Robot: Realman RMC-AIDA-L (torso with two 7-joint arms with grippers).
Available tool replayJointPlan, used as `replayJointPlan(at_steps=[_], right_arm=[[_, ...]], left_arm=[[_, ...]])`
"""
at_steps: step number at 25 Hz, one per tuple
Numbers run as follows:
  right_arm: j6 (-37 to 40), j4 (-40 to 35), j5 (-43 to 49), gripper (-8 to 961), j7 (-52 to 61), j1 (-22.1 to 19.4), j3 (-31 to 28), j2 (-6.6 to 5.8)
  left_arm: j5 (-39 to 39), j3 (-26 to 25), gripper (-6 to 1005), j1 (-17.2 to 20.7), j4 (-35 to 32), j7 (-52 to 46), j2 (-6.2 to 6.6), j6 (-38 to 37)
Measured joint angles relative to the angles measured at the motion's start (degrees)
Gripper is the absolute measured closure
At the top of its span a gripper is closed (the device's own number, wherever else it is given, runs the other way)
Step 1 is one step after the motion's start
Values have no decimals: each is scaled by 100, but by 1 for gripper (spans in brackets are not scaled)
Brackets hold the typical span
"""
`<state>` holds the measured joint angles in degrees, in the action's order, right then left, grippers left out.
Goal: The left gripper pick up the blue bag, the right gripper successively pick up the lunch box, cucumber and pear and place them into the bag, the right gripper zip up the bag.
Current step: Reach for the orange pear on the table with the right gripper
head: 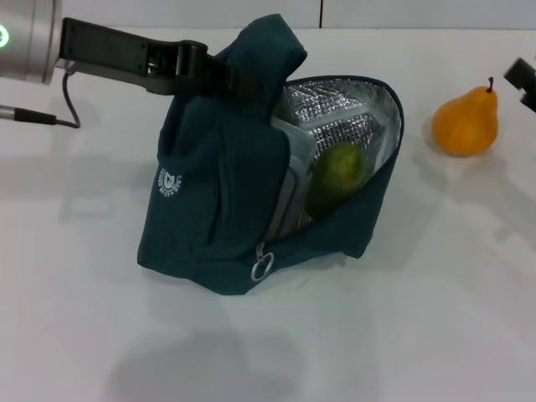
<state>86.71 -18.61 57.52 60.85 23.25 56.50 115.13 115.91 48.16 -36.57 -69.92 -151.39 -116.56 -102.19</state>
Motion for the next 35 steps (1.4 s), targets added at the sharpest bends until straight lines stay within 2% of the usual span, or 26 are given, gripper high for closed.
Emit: replayJointPlan(at_steps=[6,19,26,35], right_arm=[[-1130,-45,54,85,24,-96,55,4],[-2724,-50,59,98,-575,540,183,44],[-3061,-5,60,104,-799,831,354,71],[-3112,8,61,113,-1022,866,372,77]], left_arm=[[-7,-4,955,27,-3,-4,2,-25],[-21,-43,955,-79,54,-7,-23,60],[-25,-49,954,-256,265,33,-37,170],[-33,-49,954,-221,268,39,-51,199]])
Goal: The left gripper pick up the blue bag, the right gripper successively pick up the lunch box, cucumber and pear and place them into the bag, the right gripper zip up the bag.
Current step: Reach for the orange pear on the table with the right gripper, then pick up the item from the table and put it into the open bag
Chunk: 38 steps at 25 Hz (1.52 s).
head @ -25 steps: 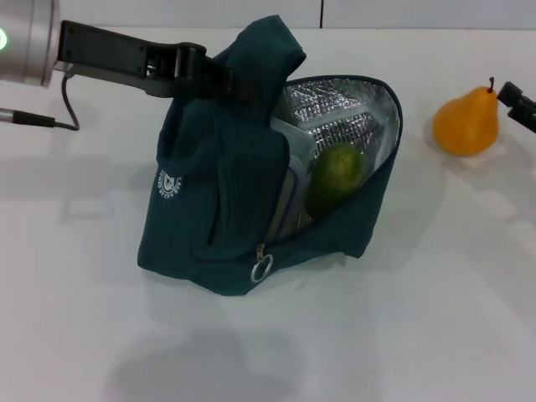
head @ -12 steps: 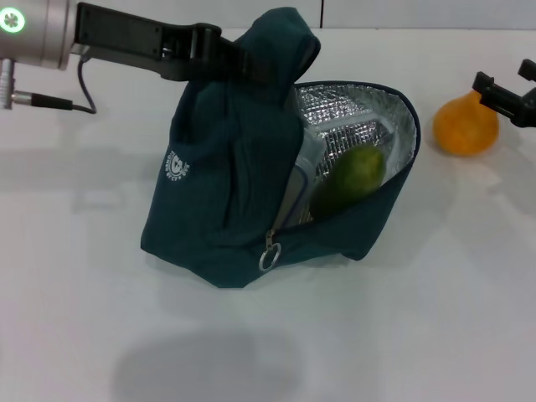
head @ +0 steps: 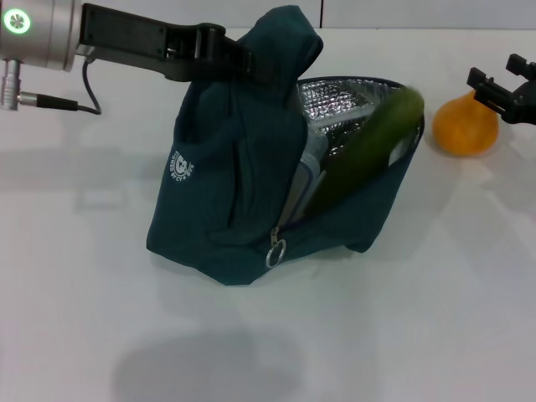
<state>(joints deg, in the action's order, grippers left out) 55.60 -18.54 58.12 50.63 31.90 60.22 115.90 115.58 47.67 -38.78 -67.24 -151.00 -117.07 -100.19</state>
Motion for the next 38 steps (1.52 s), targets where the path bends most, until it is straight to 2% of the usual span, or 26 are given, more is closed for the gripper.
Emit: replayJointPlan(at_steps=[4,15,18,23,30,38], right_arm=[[-40,0,-1,117,-1,2,-2,2],[-230,-1,1,562,-9,83,182,3],[-237,-1,2,791,-81,99,224,5],[-223,-5,-27,933,-130,91,235,11],[157,-63,-288,930,-23,-53,184,-1],[2011,-786,-586,927,1230,-372,160,-44]], left_arm=[[0,3,954,-11,0,1,11,1],[0,23,954,-13,0,1,18,-7],[1,23,954,-3,1,6,23,-8],[4,2,954,11,1,27,32,-11],[8,2,954,85,0,34,43,-40],[-121,1,954,256,-16,40,62,-45]])
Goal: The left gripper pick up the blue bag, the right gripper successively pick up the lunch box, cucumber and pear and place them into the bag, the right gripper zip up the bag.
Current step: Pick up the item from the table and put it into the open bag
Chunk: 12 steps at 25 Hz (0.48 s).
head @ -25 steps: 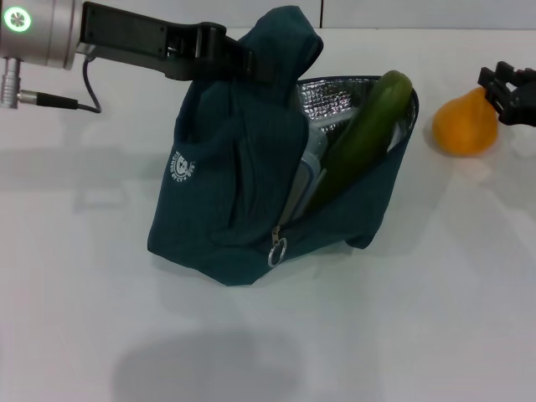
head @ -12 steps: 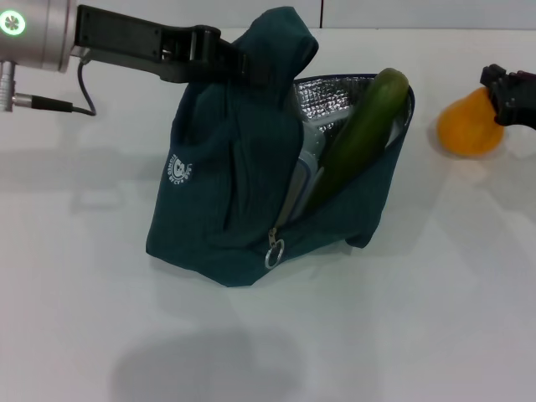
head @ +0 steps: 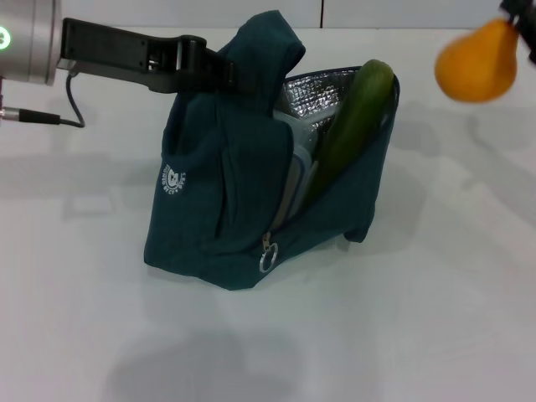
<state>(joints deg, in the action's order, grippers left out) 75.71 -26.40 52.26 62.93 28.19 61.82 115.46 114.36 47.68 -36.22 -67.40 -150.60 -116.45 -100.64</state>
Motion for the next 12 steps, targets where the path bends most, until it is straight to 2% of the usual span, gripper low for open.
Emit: replayJointPlan(at_steps=[3,5,12], right_arm=[[721,-256,-184,926,513,48,50,7],[927,-301,-192,925,771,183,147,8],[819,-63,-182,922,1091,833,1194,33]], left_arm=[[-6,-1,954,6,0,5,0,0],[-8,0,954,17,9,20,1,1],[-12,15,954,80,15,83,-14,1]])
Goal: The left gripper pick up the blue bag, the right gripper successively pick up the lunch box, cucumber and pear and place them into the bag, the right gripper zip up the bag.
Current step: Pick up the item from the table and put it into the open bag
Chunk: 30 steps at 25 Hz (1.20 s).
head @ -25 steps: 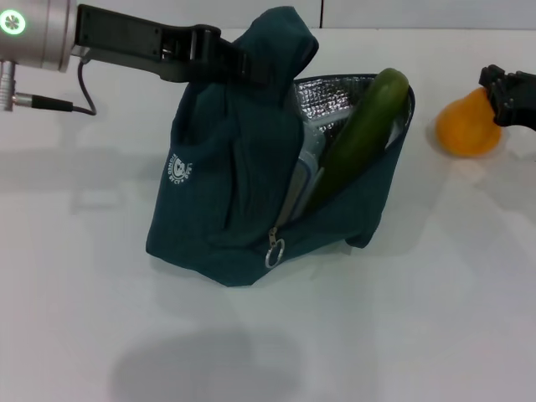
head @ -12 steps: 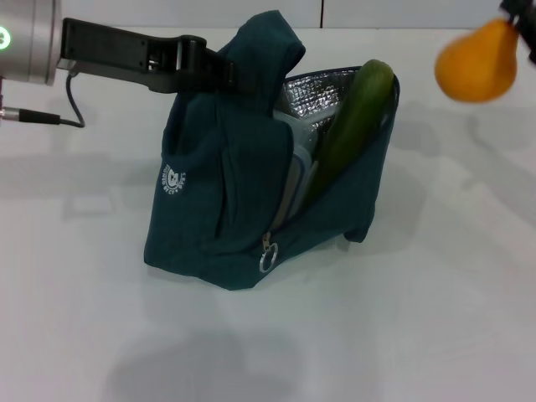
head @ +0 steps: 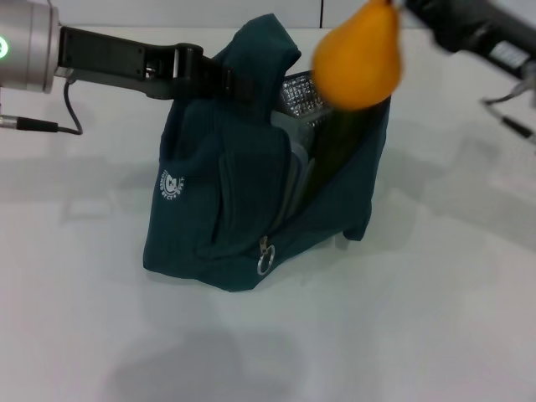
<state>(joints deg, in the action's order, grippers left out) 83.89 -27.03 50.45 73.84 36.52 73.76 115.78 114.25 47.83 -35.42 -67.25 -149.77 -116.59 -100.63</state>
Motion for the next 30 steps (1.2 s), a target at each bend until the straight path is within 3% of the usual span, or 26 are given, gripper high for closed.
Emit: replayJointPlan(at_steps=[7,15,30], right_arm=[[-251,126,-123,919,55,327,853,39],[-501,56,-461,916,75,391,1717,41],[-659,52,-675,910,78,381,1928,41]], left_arm=[[-1,-13,954,74,1,59,-16,0],[-115,-19,954,201,2,106,12,0],[-133,-15,954,167,1,124,23,0]])
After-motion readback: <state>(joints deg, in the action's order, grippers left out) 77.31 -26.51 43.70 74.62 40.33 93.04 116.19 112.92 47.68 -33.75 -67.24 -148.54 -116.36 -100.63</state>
